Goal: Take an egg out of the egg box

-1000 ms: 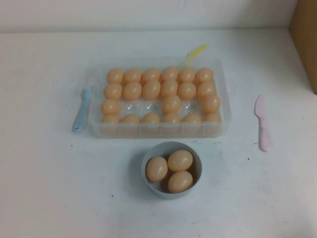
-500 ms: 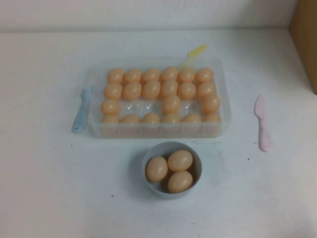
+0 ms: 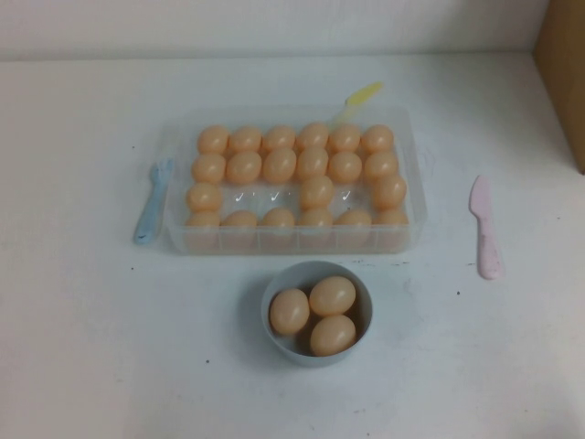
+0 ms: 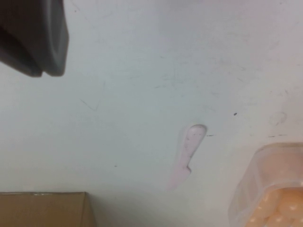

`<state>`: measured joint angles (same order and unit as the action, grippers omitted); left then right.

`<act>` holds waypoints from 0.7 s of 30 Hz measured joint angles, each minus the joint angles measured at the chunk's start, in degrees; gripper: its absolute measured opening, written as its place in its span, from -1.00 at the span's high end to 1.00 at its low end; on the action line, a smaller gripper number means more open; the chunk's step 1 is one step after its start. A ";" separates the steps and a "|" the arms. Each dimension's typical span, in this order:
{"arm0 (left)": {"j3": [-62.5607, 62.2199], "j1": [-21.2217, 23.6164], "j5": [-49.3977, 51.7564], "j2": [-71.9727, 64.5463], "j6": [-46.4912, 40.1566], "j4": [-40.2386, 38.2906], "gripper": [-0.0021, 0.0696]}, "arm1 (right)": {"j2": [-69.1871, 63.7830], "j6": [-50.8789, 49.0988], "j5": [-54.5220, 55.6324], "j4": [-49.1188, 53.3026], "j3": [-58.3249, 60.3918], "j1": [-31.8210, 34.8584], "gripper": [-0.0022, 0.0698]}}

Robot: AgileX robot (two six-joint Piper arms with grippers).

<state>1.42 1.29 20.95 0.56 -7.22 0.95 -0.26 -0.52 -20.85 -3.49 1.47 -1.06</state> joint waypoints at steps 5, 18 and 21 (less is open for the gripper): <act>0.00 -2.96 0.11 0.00 0.00 0.10 0.95 | 0.00 0.00 0.00 0.00 0.00 0.00 0.99; 0.00 -4.06 0.24 0.00 0.00 -4.46 0.95 | 0.00 0.00 0.00 0.00 0.00 0.00 0.99; 0.00 -4.06 0.24 0.00 0.00 -4.56 0.95 | 0.00 0.00 0.00 0.00 0.00 0.00 0.99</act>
<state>1.42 -2.77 21.19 0.56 -7.22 -3.61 -0.26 -0.52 -20.85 -3.49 1.47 -1.06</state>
